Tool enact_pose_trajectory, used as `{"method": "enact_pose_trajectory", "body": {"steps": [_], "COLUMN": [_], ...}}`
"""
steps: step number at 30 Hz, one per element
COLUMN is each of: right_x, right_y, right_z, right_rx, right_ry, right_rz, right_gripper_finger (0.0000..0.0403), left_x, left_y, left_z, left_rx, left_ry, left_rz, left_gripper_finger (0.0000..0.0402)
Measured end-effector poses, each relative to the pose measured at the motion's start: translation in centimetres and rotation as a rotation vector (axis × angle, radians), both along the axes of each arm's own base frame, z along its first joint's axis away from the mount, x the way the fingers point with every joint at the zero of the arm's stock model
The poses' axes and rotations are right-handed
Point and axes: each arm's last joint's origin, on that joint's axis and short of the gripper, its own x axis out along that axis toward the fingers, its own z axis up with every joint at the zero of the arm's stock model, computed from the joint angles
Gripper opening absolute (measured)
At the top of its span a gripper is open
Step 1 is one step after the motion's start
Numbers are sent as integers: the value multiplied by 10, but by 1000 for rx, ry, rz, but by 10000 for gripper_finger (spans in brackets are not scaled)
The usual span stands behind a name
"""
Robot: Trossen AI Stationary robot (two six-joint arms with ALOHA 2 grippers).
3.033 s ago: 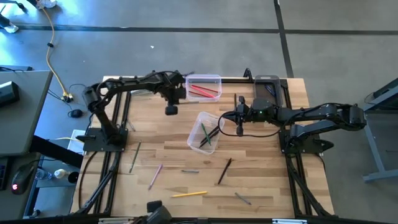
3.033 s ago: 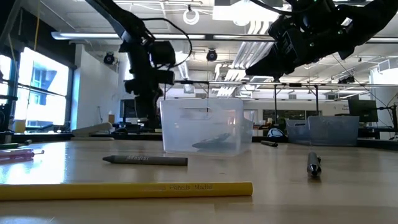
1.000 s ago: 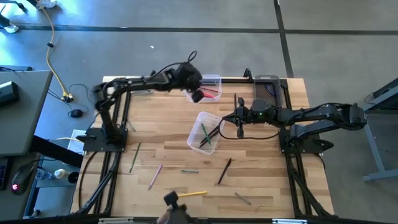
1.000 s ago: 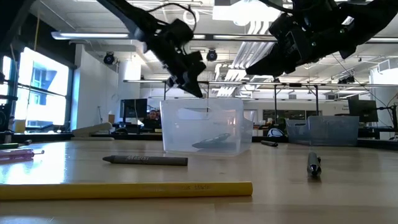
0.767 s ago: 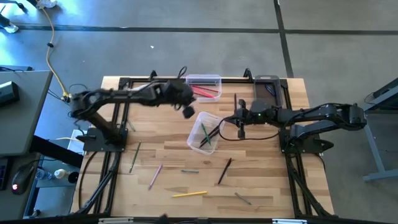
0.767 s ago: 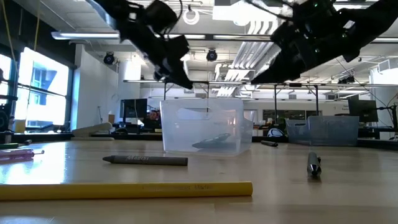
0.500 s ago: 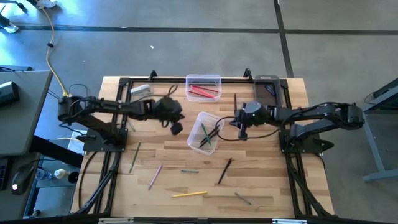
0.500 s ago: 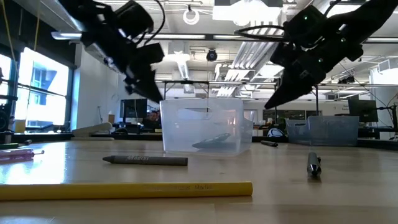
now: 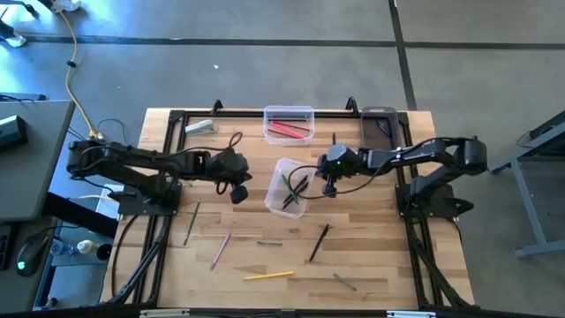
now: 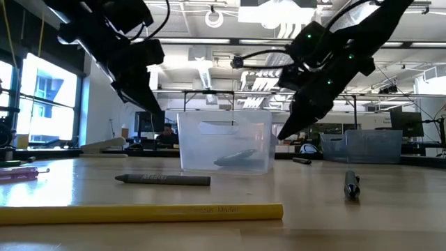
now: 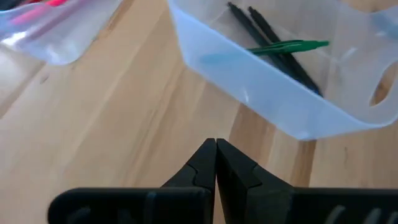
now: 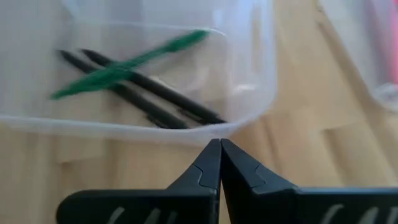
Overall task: Sort crayons/erasers/pens/pencils in bins
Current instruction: Adjust the bottom transparent bin
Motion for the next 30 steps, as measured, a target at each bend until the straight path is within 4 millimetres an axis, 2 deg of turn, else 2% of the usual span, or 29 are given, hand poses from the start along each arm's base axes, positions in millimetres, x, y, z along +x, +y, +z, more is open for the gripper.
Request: {"method": "enact_pose_trajectory", "body": {"steps": [9, 16, 22, 26, 30], "right_x": [10, 12, 11, 11, 11], "right_y": [-3, -4, -3, -3, -2], "right_z": [7, 9, 9, 8, 8], "right_rx": [-56, -69, -81, -90, -85], "right_ry": [-122, -157, -149, -141, -141], "right_rz": [-9, -6, 7, 19, 30], "right_gripper_finger": [0, 0, 0, 0, 0], "left_x": [-26, -35, -45, -54, -51], "left_y": [-6, -8, -8, -10, -4], "left_z": [13, 20, 26, 14, -6], "left_rx": [-65, -124, -272, -325, -287], "left_ry": [43, 131, 368, 601, 769], "left_rz": [76, 114, 344, 494, 525], "left_gripper_finger": [0, 0, 0, 0, 0]}}
